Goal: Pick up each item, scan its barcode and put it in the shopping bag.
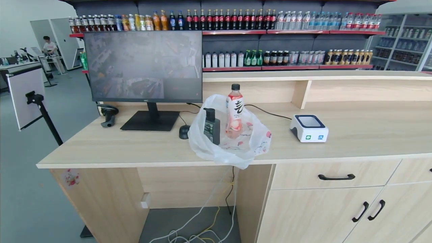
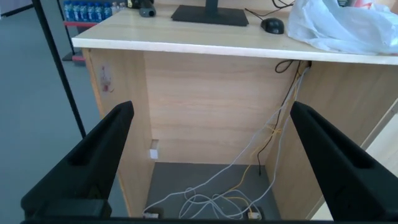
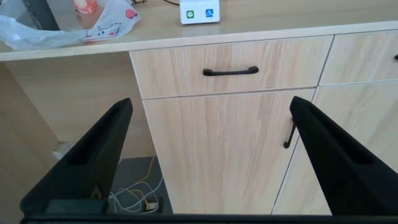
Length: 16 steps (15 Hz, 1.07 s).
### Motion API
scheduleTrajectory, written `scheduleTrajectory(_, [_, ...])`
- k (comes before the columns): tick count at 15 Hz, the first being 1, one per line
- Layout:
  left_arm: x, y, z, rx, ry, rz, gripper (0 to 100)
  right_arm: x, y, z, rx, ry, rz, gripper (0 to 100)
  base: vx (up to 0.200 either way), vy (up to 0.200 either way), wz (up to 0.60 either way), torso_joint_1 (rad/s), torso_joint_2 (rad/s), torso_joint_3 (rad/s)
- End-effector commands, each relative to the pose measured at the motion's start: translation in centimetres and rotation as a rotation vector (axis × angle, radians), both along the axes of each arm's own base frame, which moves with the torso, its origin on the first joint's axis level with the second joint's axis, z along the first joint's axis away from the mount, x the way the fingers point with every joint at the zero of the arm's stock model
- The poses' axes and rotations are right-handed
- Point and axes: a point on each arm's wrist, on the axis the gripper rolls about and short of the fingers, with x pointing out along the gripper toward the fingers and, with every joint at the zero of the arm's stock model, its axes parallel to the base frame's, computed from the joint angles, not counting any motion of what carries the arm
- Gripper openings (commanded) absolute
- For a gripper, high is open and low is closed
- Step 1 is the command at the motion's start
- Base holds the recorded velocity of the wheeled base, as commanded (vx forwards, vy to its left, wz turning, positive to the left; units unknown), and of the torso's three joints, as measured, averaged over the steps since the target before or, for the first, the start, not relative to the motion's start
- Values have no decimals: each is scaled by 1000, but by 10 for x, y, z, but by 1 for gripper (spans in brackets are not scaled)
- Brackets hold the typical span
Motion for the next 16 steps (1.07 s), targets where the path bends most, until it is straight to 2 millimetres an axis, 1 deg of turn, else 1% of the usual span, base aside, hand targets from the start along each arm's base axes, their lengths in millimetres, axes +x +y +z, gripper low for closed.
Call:
scheduleTrajectory(1, [0, 0, 0, 1, 0, 0, 100, 0, 0, 0, 0, 1, -1, 100, 0, -200, 0, 2, 7, 2])
scheduleTrajectory(16, [0, 0, 0, -2, 0, 0, 100, 0, 0, 0, -13, 2, -1, 100, 0, -200, 0, 3, 0, 2])
